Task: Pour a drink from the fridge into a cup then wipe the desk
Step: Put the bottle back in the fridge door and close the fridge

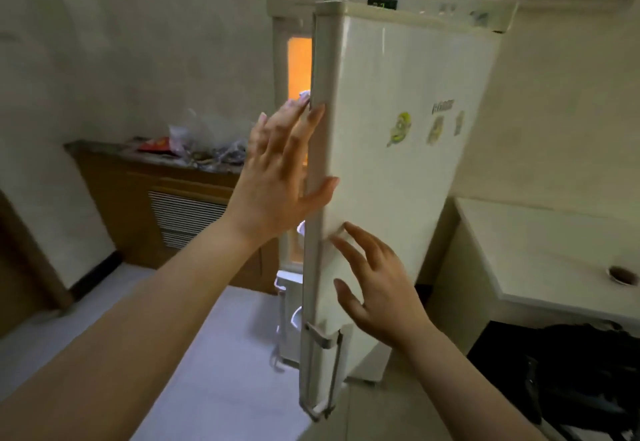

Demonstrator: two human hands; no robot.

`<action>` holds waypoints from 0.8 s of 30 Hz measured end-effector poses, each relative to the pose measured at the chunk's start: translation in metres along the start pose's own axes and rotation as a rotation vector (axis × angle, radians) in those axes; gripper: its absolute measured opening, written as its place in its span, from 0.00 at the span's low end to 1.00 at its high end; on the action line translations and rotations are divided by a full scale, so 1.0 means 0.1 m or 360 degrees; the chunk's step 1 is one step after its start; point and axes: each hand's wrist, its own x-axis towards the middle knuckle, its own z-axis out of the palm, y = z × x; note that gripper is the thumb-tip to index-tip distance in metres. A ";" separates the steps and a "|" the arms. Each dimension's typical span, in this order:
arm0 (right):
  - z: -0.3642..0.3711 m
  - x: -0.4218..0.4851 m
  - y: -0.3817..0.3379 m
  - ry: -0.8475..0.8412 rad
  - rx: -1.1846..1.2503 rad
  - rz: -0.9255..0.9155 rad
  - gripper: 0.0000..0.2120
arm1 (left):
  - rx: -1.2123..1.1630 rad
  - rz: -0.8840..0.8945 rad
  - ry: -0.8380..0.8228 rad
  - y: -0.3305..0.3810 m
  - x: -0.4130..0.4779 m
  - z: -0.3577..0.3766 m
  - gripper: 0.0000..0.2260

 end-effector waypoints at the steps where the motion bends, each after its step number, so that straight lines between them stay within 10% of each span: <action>1: 0.10 0.11 0.00 0.0008 -0.0033 0.0006 0.28 | 0.0020 -0.0021 -0.0028 -0.12 -0.01 0.02 0.36; 24: 1.51 2.49 1.06 0.0239 -0.0518 0.0287 0.38 | 0.0648 0.0010 -0.0221 -2.31 0.76 1.74 0.30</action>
